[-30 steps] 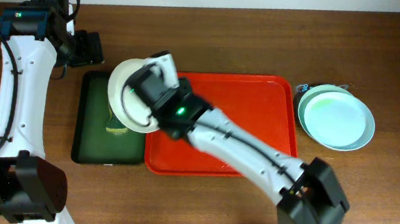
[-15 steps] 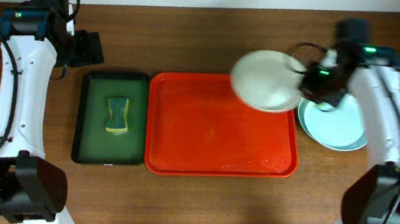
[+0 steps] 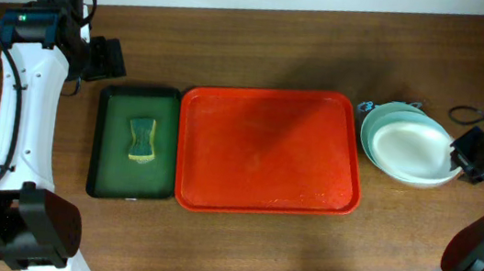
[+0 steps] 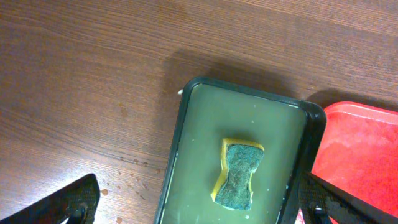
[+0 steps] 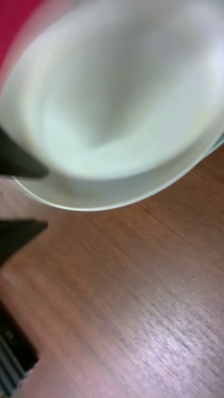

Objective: Clean dirty plates on tray and stack at the side
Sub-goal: 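Lower the plate onto the stack right of the red tray and release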

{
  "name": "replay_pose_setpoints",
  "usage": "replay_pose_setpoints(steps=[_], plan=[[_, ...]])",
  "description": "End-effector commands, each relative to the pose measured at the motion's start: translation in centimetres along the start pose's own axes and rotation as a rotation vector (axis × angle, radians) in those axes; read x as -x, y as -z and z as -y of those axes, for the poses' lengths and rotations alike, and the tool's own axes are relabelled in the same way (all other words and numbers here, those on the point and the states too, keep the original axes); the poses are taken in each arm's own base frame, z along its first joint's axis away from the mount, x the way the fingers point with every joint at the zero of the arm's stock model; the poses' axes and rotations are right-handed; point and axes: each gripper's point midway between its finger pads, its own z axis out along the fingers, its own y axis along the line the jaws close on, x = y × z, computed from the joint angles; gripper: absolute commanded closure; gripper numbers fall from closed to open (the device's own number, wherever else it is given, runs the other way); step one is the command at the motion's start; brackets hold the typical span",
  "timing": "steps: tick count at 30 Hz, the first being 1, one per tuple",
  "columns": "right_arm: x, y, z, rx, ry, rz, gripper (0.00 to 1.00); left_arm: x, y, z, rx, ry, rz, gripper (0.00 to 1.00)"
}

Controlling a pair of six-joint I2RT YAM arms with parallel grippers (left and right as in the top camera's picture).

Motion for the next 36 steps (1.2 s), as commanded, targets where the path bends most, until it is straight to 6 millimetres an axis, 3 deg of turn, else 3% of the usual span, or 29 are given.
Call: replay_pose_setpoints(steps=[1, 2, 3, 4, 9, 13, 14, 15, 19, 32, 36], plan=[[-0.5, -1.0, 0.9, -0.042, -0.001, 0.002, 0.54, 0.4, 1.1, 0.1, -0.013, 0.016, 0.028, 0.01], [-0.4, -1.0, 1.3, -0.066, -0.001, 0.009, 0.44, 0.4, 1.1, 0.1, -0.013, 0.016, 0.028, 0.01], [-0.5, -1.0, 1.5, -0.073, -0.001, 0.004, 0.24, 0.4, 1.1, 0.1, -0.013, 0.016, 0.028, 0.01], [-0.8, -1.0, 1.5, -0.077, 0.000, -0.005, 0.12, 0.4, 1.1, 0.1, -0.013, 0.016, 0.028, 0.01], [-2.0, -1.8, 1.2, -0.053, 0.033, -0.056, 0.13, 0.4, 1.1, 0.1, -0.013, 0.016, 0.028, 0.01], [-5.5, -1.4, -5.4, 0.241, 0.515, -0.133, 0.19, 0.4, 1.1, 0.1, -0.013, 0.016, 0.028, 0.01], [-5.9, -1.4, -6.5, 0.240, 0.575, -0.124, 0.20, 0.4, 1.1, 0.1, -0.013, 0.016, 0.028, 0.01], [-6.3, -1.4, -7.3, 0.238, 0.603, -0.120, 0.02, 0.4, 1.1, 0.1, -0.013, 0.016, 0.028, 0.01], [-7.4, -1.4, -9.2, 0.240, 0.671, -0.114, 0.02, 0.4, 1.1, 0.1, -0.013, 0.015, 0.028, 0.01], [-7.6, -1.5, -9.4, 0.239, 0.683, -0.113, 0.02, 0.4, 1.1, 0.1, -0.013, 0.016, 0.028, 0.01], [-7.6, 0.1, -9.5, 0.254, 0.692, -0.062, 0.02, 0.4, 1.1, 0.1, -0.013, 0.016, 0.028, 0.01]])
